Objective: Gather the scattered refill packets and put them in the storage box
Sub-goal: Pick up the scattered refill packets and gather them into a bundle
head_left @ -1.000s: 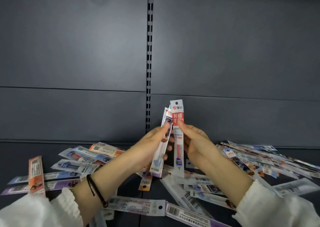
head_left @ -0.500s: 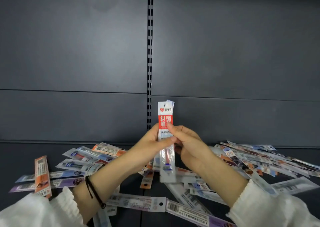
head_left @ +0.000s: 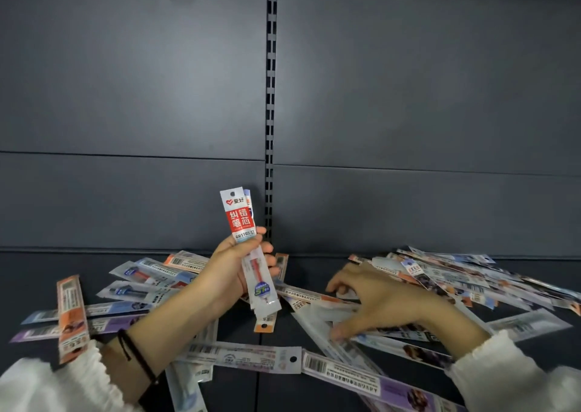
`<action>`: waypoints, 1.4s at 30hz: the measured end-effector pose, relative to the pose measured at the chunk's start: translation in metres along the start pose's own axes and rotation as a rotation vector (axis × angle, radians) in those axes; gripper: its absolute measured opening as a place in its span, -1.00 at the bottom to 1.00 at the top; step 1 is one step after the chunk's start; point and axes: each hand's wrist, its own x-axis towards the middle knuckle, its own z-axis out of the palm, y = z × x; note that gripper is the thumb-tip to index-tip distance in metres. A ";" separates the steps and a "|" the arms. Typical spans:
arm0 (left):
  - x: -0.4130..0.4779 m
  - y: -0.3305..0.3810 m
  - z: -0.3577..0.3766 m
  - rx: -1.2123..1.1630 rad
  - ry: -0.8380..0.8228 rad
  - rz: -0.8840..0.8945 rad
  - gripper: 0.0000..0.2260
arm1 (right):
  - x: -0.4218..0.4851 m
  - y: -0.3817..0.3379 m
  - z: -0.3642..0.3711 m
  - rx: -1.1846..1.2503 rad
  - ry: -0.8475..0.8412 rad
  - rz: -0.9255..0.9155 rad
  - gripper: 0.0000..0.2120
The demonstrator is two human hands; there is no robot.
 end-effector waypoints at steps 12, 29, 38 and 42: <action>-0.002 -0.010 -0.004 0.018 0.026 -0.022 -0.87 | -0.004 0.020 -0.020 0.113 0.111 0.051 -0.32; -0.005 -0.016 0.010 0.028 -0.024 -0.076 -0.83 | 0.006 0.025 -0.012 0.538 0.473 0.104 -0.69; -0.001 -0.012 0.010 0.007 -0.086 -0.096 -0.80 | 0.014 0.005 -0.033 1.178 0.632 0.101 -0.90; -0.002 -0.010 0.011 0.051 -0.098 -0.085 -0.78 | 0.026 -0.003 -0.036 1.401 0.573 0.157 -0.85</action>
